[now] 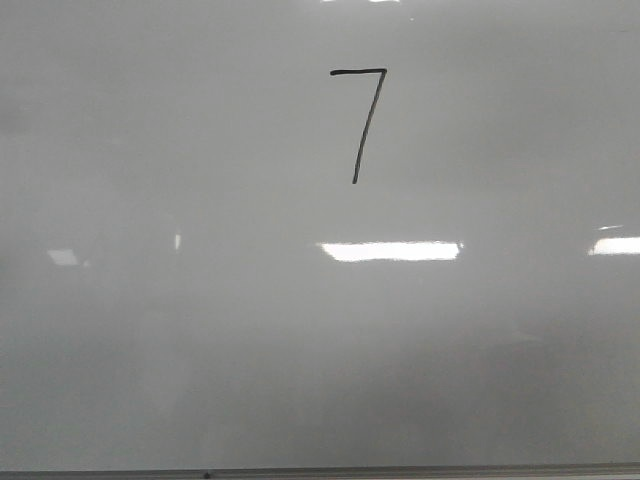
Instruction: Write number 7 on whiteboard
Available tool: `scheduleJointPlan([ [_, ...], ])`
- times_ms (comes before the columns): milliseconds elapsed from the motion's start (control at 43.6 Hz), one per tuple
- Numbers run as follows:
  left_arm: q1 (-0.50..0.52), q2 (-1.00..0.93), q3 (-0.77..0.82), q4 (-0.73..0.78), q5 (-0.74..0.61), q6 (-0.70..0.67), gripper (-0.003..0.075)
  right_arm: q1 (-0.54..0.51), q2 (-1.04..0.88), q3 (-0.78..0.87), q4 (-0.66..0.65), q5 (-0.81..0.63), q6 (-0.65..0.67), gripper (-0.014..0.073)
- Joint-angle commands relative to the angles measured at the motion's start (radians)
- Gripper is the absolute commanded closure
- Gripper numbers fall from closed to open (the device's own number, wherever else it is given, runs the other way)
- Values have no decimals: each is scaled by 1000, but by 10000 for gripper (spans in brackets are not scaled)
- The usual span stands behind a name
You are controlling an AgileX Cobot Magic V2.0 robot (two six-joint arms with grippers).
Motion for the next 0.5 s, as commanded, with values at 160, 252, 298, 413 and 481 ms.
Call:
scheduleJointPlan([
  [160,22,68,1,-65,-265,-17,741,-5,-5,-32,13,-44,2,87],
  [252,22,105,1,-67,-286,-17,741,-5,-5,-32,13,-44,2,87],
  [298,22,120,1,-69,-302,-17,741,-5,-5,-31,13,-44,2,87],
  [413,22,155,-1,-69,-314,-17,741,-5,-5,-31,13,-44,2,87],
  [481,22,168,-8,-69,-312,-17,736,-5,-5,-31,13,-44,2,87],
])
